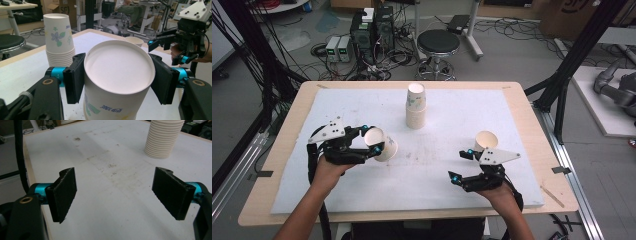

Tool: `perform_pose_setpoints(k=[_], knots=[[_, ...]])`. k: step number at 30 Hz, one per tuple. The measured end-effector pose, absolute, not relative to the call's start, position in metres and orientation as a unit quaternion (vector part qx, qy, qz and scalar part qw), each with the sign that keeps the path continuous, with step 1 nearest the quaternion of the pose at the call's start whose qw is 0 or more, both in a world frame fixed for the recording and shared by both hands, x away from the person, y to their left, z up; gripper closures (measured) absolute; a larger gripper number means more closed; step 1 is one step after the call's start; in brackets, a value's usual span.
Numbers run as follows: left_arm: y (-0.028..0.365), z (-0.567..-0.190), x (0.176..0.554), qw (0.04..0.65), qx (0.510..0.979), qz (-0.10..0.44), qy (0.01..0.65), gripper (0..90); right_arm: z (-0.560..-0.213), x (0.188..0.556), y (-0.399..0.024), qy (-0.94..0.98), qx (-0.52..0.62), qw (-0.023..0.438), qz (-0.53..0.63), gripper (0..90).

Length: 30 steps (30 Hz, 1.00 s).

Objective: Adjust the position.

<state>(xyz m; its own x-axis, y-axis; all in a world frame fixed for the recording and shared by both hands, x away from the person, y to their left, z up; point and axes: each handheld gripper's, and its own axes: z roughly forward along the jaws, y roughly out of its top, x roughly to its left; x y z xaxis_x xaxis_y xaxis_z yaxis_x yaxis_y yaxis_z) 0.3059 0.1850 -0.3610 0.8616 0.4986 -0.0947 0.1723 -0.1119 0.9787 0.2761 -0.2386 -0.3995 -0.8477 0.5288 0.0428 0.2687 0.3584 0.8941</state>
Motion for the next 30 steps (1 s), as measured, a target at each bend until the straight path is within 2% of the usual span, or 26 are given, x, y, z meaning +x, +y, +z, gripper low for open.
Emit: perform_pose_setpoints(k=[30], knots=[[0.147, -0.366, 0.284, 0.626, 0.754, 0.085, 0.177, 35.3, -0.395, 0.275, -0.196, 0.835, 0.174, 0.084, 0.515, 20.5]])
